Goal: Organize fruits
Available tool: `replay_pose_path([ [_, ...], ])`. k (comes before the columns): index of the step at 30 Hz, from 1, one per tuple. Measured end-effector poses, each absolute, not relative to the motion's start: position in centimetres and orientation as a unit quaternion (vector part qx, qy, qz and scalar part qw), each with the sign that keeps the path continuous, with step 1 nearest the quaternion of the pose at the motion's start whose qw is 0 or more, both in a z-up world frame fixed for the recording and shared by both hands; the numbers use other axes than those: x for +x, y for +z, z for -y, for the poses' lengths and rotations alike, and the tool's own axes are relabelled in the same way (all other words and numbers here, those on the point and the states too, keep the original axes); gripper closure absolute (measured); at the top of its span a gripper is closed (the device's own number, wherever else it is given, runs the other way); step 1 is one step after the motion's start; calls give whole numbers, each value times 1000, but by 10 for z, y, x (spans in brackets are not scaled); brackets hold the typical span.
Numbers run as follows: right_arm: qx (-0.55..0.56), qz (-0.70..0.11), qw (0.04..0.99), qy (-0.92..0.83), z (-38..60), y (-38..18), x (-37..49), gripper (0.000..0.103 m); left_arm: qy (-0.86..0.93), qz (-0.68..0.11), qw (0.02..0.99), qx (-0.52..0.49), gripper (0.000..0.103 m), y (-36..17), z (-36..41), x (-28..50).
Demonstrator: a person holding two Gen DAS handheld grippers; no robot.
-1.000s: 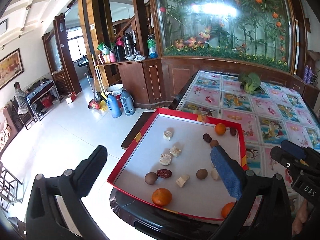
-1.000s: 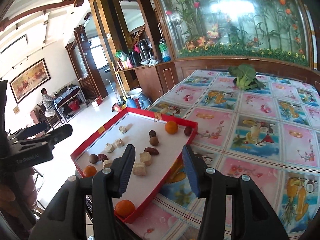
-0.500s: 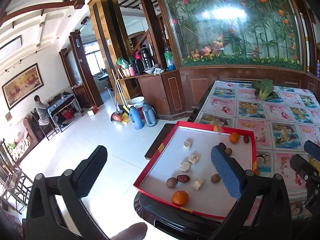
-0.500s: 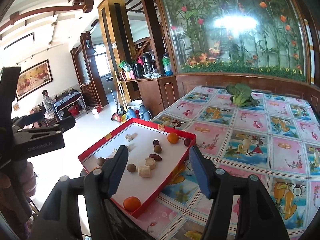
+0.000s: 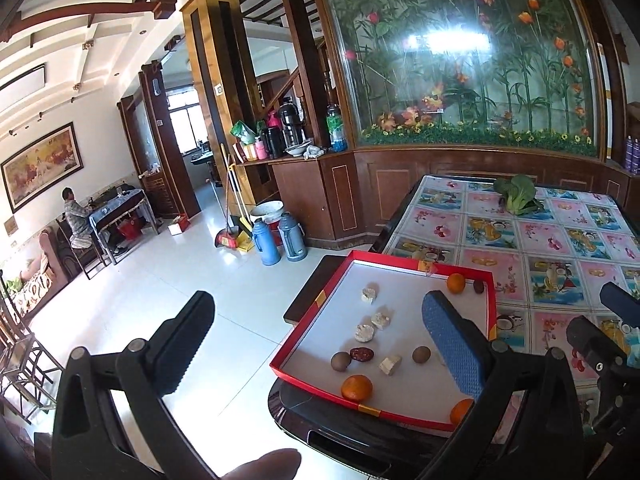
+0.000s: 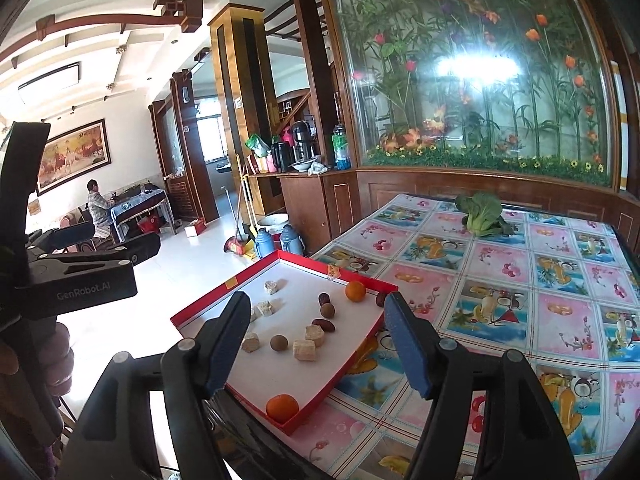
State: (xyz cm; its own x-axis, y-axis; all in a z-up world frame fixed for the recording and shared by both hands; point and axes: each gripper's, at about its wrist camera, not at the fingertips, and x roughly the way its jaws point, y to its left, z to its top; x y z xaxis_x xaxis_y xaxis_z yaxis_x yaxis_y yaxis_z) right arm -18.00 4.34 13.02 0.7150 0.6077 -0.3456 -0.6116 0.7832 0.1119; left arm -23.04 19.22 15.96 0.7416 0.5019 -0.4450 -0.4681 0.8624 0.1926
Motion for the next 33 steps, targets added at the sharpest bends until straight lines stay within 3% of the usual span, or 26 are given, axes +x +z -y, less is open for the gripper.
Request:
replay_pose_path([
  [33, -35, -180, 922, 341, -67, 132, -192, 33, 237, -258, 936, 7, 0, 159, -199, -239],
])
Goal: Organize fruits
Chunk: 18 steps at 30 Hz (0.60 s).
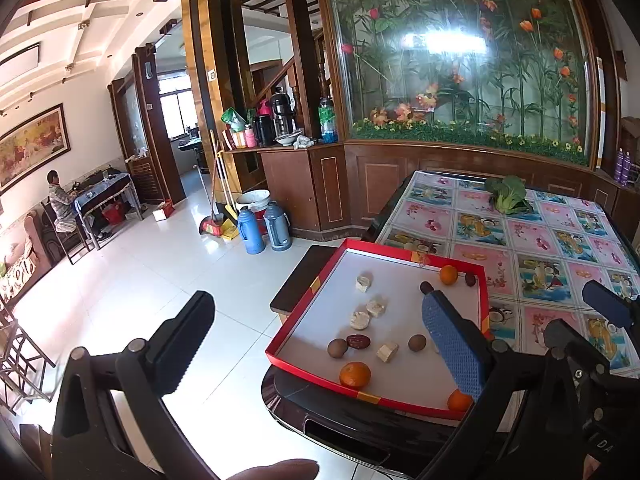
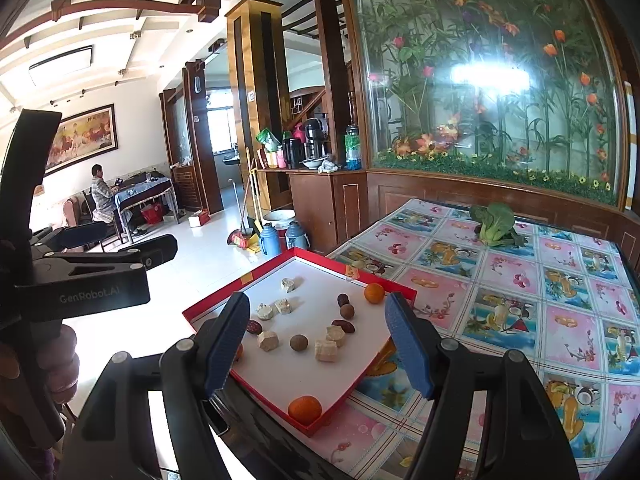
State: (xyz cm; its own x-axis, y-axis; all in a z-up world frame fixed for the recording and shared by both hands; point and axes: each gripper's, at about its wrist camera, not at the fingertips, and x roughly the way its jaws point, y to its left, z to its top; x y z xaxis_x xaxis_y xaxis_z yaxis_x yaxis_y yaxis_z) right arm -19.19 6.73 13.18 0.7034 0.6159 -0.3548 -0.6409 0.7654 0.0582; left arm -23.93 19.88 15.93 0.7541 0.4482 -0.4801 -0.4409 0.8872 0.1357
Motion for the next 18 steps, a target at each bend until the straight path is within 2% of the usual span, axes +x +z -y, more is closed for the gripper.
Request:
replay_pose_path([
  [18, -42, -183, 921, 341, -82, 133, -180, 33, 225, -259, 939, 3, 0, 158, -218, -228],
])
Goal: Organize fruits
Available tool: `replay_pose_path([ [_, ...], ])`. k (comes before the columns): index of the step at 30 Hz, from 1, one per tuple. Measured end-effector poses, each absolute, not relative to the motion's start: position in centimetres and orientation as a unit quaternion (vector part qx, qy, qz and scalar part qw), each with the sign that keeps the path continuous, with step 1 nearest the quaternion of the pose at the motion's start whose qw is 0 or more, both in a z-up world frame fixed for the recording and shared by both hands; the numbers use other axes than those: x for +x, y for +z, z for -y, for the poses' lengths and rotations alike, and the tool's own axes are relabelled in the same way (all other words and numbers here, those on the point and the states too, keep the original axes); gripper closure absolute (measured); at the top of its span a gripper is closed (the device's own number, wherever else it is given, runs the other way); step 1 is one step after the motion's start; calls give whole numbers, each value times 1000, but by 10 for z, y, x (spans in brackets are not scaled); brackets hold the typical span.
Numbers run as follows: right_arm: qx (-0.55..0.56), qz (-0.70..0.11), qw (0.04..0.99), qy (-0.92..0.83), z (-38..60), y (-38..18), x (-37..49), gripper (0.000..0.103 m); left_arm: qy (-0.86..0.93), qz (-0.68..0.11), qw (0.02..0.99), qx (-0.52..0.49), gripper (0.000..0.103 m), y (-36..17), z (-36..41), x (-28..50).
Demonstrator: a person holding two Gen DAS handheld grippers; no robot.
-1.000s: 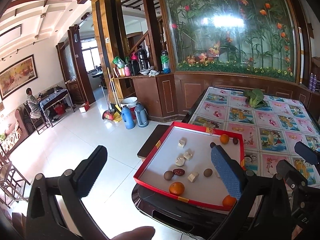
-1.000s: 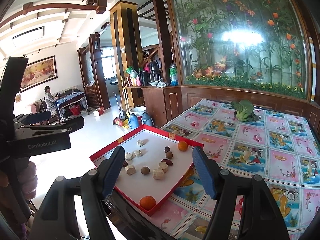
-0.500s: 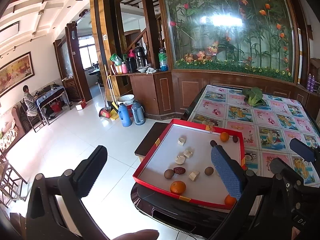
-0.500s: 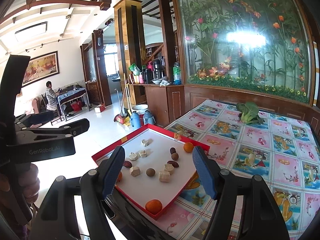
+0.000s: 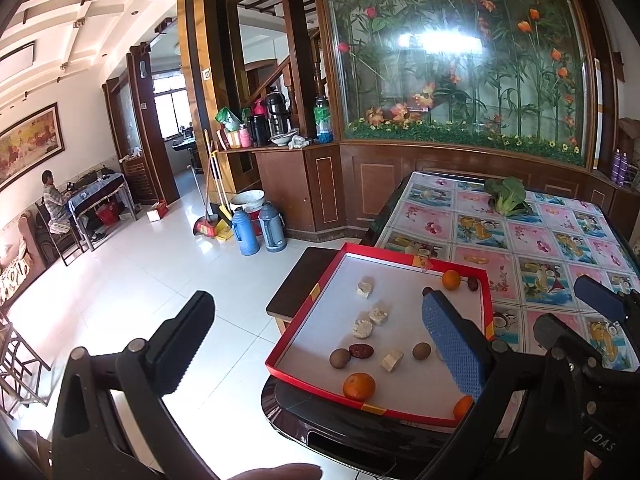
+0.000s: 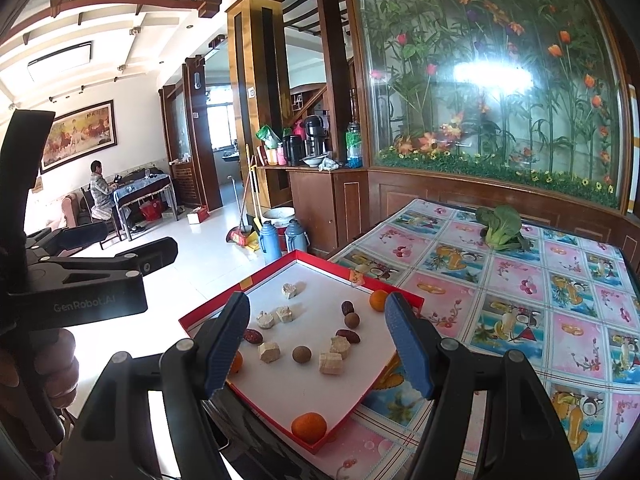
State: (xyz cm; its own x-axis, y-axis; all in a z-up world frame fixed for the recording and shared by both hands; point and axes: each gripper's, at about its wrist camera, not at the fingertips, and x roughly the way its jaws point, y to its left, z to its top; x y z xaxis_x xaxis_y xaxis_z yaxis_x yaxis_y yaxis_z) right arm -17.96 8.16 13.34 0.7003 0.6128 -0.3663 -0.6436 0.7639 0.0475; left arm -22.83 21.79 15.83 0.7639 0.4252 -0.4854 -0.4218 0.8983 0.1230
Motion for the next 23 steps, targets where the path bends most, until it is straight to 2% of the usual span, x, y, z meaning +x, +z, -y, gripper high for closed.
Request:
replay_pose_path([
  [23, -37, -197, 916, 347, -91, 128, -161, 33, 219, -268, 938, 7, 0, 154, -218, -212],
])
